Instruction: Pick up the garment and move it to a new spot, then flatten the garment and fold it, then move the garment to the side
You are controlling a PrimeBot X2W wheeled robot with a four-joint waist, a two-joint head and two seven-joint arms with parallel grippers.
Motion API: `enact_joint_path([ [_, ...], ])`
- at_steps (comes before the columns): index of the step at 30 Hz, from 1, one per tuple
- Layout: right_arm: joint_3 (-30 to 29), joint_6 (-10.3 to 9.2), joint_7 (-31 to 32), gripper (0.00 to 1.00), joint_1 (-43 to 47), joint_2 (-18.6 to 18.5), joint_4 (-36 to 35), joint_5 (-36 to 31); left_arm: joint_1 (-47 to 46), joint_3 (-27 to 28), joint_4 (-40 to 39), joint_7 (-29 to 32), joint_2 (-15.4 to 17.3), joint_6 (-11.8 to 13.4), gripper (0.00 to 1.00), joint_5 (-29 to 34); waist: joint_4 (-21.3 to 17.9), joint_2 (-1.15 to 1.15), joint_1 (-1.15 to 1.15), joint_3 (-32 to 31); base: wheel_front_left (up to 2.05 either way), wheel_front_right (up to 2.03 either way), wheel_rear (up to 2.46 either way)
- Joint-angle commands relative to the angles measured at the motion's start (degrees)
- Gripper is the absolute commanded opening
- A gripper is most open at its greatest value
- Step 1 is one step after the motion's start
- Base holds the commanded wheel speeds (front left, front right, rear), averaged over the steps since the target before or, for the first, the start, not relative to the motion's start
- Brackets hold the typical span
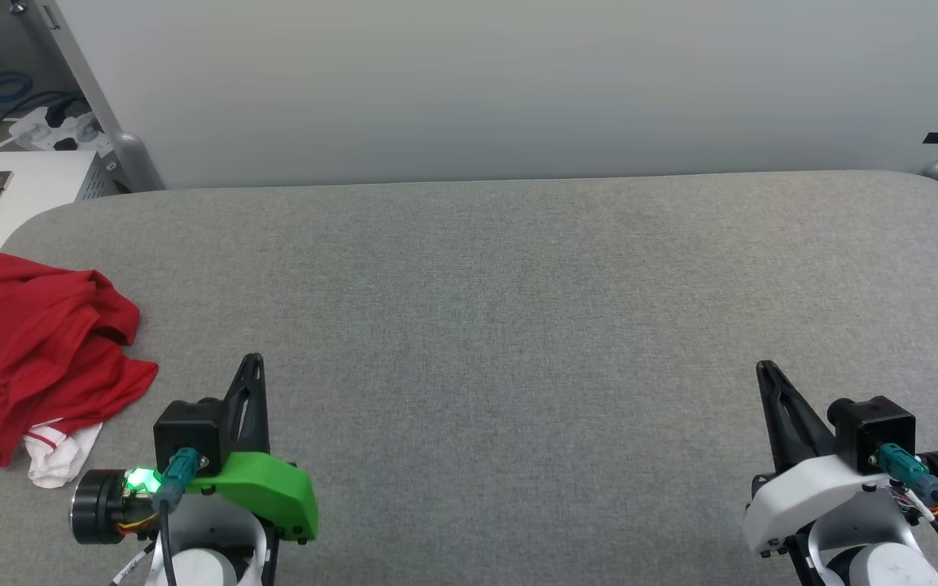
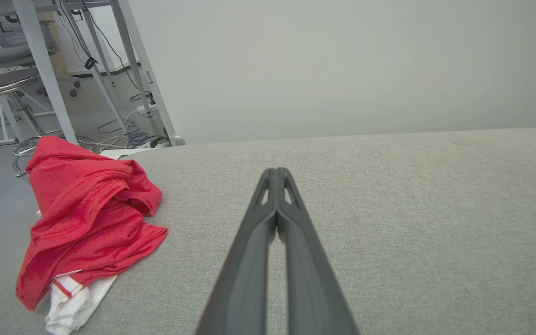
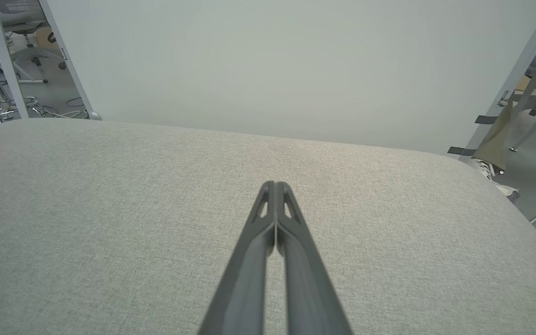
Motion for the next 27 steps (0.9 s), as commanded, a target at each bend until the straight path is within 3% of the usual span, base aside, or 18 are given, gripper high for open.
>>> enact_joint_path([
  [1, -0.06, -0.09, 0.17, 0.00, 0.38, 0.11, -0.19, -0.55, 0.93, -0.05, -0.09, -0.04, -0.34, 0.20, 0.00, 0.55, 0.00, 0.00, 0.00, 0.00, 0.00, 0.00, 0.00],
  [16, -0.06, -0.09, 0.17, 0.00, 0.38, 0.11, -0.19, -0.55, 0.93, -0.05, -0.09, -0.04, -0.34, 0.20, 0.00, 0.55, 0.00, 0.00, 0.00, 0.00, 0.00, 0.00, 0.00],
  [17, 0.00, 0.00, 0.00, 1.00, 0.00, 0.00, 0.00, 0.00, 0.00, -0.01, 0.00, 0.00, 0.00, 0.00, 1.00, 0.00, 0.00, 0.00, 0.00, 0.00, 0.00, 0.00, 0.00],
  [27, -0.26, -0.01, -0.87, 1.00, 0.04, 0.01, 0.41, 0.74, 0.01, 0.01, 0.61, -0.88, 0.00, -0.03, 1.00, -0.97, -0.01, 0.00, 0.00, 0.09, 0.00, 0.00, 0.00],
])
